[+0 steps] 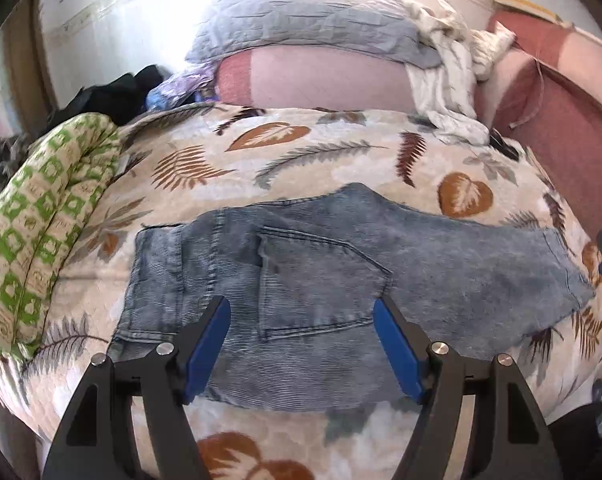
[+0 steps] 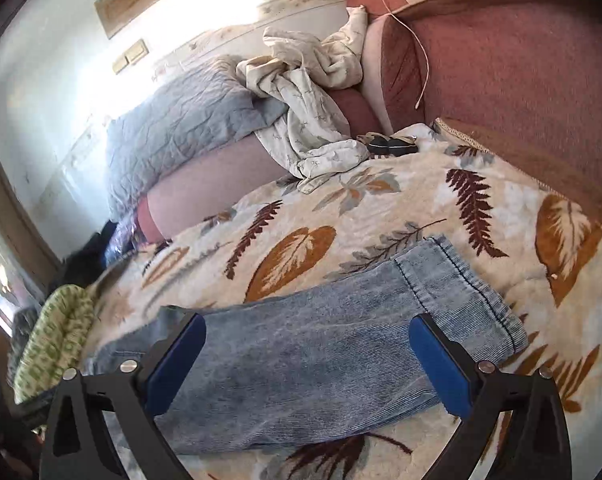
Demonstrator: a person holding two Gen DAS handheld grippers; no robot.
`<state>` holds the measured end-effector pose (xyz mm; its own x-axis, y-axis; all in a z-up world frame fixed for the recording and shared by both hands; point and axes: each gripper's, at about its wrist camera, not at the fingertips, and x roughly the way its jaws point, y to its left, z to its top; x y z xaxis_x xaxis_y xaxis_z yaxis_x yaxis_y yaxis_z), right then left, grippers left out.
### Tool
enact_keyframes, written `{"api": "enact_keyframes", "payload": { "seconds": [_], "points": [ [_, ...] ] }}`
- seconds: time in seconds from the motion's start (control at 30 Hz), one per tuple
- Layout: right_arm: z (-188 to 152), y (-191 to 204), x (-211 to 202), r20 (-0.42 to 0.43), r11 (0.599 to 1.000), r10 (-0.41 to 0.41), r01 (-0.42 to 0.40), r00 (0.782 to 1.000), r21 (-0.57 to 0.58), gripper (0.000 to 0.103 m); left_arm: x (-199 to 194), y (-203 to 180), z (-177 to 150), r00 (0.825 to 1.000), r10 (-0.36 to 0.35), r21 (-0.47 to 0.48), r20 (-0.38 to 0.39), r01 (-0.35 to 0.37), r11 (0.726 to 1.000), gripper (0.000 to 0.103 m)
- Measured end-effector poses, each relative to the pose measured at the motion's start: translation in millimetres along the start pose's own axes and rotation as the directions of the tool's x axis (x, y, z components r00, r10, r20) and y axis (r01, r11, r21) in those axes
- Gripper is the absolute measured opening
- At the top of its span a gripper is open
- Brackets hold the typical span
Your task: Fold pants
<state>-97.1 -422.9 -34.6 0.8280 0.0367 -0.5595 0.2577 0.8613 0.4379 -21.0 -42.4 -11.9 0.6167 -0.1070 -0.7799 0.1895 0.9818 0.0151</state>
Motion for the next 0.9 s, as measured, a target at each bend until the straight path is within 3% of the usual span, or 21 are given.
{"api": "enact_keyframes", "payload": {
  "seconds": [0.43, 0.7, 0.9],
  "points": [
    [23.7, -57.5, -4.6, 0.042, 0.976, 0.057, -0.064, 0.998, 0.209, 0.103, -3.0, -67.2, -6.7, 0.999, -0.047, 0.219, -0.004, 0.047, 0.975, 0.075],
    [40.4, -46.3, 44.0, -0.059, 0.992, 0.048, -0.04, 0.997, 0.123, 0.103, 14.4, -59.5, -0.5, 0.999, 0.006, 0.178, -0.031, -0.001, 0.984, 0.075],
    [36.4, -37.1, 70.6, -0.132, 0.988, 0.082, -0.063, 0.988, 0.142, 0.103, 29.3, -56.3, -5.3, 0.998, 0.009, 0.162, -0.057, 0.0, 0.987, 0.075]
  ]
}}
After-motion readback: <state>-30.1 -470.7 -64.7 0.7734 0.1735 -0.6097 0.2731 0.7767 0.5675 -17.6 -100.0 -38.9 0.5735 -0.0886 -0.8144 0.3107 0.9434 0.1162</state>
